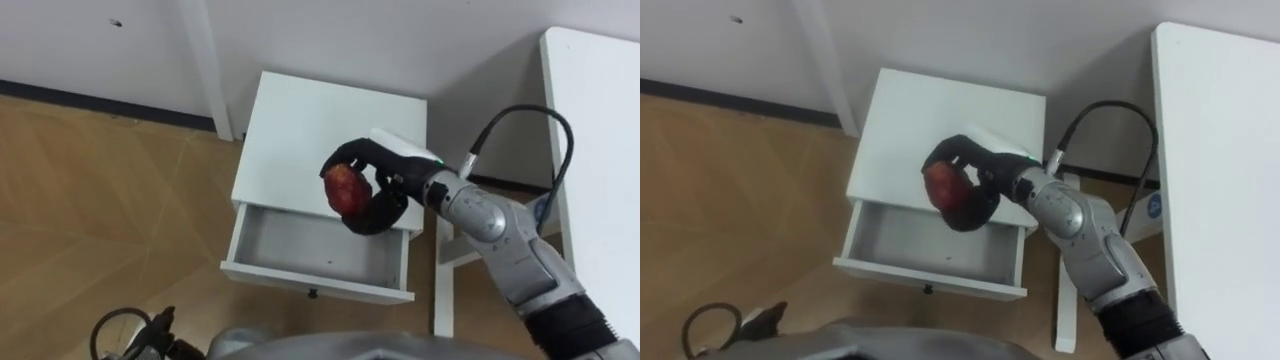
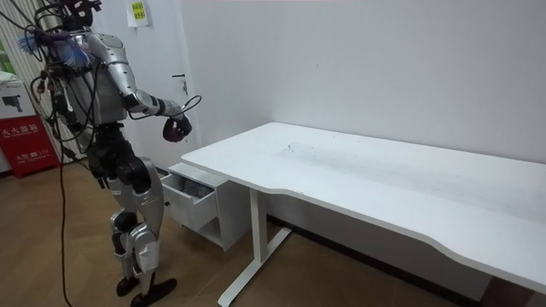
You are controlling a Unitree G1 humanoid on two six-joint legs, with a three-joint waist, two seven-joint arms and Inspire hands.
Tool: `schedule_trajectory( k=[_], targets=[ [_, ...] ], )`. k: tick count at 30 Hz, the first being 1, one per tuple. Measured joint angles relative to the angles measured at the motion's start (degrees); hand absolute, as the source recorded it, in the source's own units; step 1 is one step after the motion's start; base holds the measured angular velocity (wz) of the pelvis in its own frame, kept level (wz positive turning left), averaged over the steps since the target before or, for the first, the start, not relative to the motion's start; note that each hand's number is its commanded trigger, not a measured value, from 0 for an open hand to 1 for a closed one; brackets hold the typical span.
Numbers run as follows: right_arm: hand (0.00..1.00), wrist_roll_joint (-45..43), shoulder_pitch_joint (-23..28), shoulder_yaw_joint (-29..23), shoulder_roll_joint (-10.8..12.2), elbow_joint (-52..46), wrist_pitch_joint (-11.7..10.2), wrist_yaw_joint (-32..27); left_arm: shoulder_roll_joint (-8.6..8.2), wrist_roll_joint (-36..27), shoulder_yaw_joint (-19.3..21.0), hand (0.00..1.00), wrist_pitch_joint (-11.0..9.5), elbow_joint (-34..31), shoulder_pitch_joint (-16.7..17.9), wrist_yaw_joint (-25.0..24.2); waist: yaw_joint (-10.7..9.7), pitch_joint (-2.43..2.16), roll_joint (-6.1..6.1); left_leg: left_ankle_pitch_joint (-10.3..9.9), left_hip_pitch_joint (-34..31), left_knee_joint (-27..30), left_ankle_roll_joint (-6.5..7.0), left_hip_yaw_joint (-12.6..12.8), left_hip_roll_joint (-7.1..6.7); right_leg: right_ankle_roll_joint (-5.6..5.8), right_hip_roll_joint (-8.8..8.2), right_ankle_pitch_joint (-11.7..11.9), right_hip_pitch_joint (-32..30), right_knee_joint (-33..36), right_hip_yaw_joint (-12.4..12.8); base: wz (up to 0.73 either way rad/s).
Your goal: Put apple and close drawer
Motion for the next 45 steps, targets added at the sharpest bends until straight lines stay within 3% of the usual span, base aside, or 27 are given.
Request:
schedule_trajectory(
  k=[7, 19, 24, 28, 33, 35, 37, 40, 41, 42, 43, 44, 45],
  targets=[
    [0.0, 0.0, 0.0, 0.3, 0.7, -0.2, 0.5, 3.2, 0.0, -0.2, 0.1, 0.0, 0.3, 0.3, -0.4, 0.2, 0.1, -0.18, -0.06, 0.0, -0.8, 0.4, 0.01, 0.1, -0.01, 0.0, -0.07, 0.0, -0.7, 0.0, 0.1, 0.0],
    [0.0, -0.1, 0.0, 0.2, 0.7, -1.1, 0.5, 3.6, -0.12, -0.2, 0.1, 0.0, 0.6, 0.5, -0.5, 0.2, -0.1, -0.13, 0.43, 0.0, -0.8, 0.5, 0.01, 0.1, -0.01, 0.0, -0.07, 0.0, -0.6, 0.0, 0.0, 0.0],
    [0.0, -0.4, 0.0, 0.1, 0.7, -1.1, 0.6, 3.6, -0.21, -0.2, 0.1, 0.0, 0.7, -0.1, -0.4, 0.3, -0.4, -0.57, 0.64, 0.0, -0.7, 0.4, 0.01, 0.0, -0.02, 0.0, -0.07, 0.0, -0.6, 0.0, 0.0, 0.0],
    [0.0, -0.4, 0.0, 0.1, 0.6, -1.1, 0.6, 3.1, -0.22, -0.3, 0.1, 0.0, 0.6, 0.0, -0.3, 0.4, -0.5, -0.59, 0.63, 0.0, -0.6, 0.4, 0.01, 0.0, -0.02, 0.0, -0.09, 0.0, -0.5, 0.0, 0.0, 0.0],
    [0.0, -0.4, 1.1, -0.5, 0.6, -1.0, 0.5, 0.9, -0.4, -0.2, 0.1, 0.0, 0.6, 0.1, 0.1, -0.1, -0.8, -0.55, 0.59, 0.0, -0.5, 0.4, 0.01, 0.0, -0.05, 0.0, -0.14, 0.0, -0.3, 0.0, 0.0, 0.0],
    [0.0, -0.2, 3.3, -2.3, 0.9, 0.7, 0.0, -0.9, -0.71, -0.9, 0.6, 0.0, 0.6, 0.0, 0.7, 0.1, -1.0, -0.29, 0.85, 0.0, 0.4, 0.3, 0.02, 0.1, -0.07, 0.0, -0.18, 0.0, 0.5, 0.0, -0.1, 0.0],
    [0.0, 0.2, 3.6, -4.4, 1.9, 6.7, -1.0, -3.4, -1.05, -2.1, 1.2, 0.0, 0.6, -0.1, 1.2, 0.6, -2.0, -0.27, 0.9, 0.0, 0.8, 0.4, 0.02, 0.1, -0.12, 0.01, -0.24, 0.0, 1.0, -0.1, -0.1, 0.06],
    [0.0, 0.3, 6.3, -9.5, 2.9, 15.9, -0.8, -9.7, -2.03, -3.2, 1.9, 0.0, 0.6, 0.0, 1.7, 1.9, -2.9, -0.32, 1.34, -0.3, 1.0, 0.7, 0.46, 0.3, -0.21, 0.34, -0.53, -0.2, 1.2, 0.5, -0.3, 0.04],
    [0.0, 0.7, 6.4, -11.6, 3.2, 20.2, -0.8, -11.9, -2.33, -3.1, 2.0, 0.0, 0.6, 0.0, 1.9, 1.9, -3.7, -0.07, 1.89, -0.8, 0.6, 1.5, 0.81, 0.4, -0.22, 1.08, -0.85, -0.8, 0.5, 2.6, -0.6, 0.0],
    [0.0, 0.7, 6.7, -13.3, 3.3, 22.2, -0.7, -13.0, -2.66, -2.9, 2.4, 0.0, 0.6, 0.1, 2.0, 1.9, -4.4, -0.16, 2.31, -1.2, 0.2, 2.2, 1.03, 0.5, -0.21, 1.37, -1.11, -1.3, -0.6, 4.7, -0.6, 0.0],
    [0.0, 1.1, 7.0, -17.0, 3.4, 26.1, -0.8, -15.6, -3.35, -3.1, 3.2, 0.0, 0.5, 0.2, 2.0, 1.9, -5.3, -0.11, 3.43, -2.1, -1.0, 3.9, 1.56, 0.5, -0.17, 2.45, -1.93, -2.5, -4.0, 11.6, -0.7, -0.04],
    [0.0, 2.3, 7.0, -20.3, 3.4, 31.5, -0.5, -18.8, -3.58, -3.1, 4.0, 0.0, 0.4, 0.8, 1.9, 1.9, -6.3, -0.54, 4.42, -2.5, -1.5, 4.9, 2.01, 0.9, -0.4, 2.94, -3.57, -2.8, -9.5, 22.7, -1.0, 0.0],
    [0.0, 2.6, 7.4, -21.8, 3.3, 33.3, -0.2, -20.1, -3.43, -3.0, 4.6, 0.0, 0.4, 0.8, 1.9, 1.9, -6.9, -0.6, 4.49, -2.6, -1.6, 5.4, 2.28, 1.2, -0.86, 3.1, -4.5, -2.2, -12.7, 28.7, -1.0, 0.0]
  ],
)
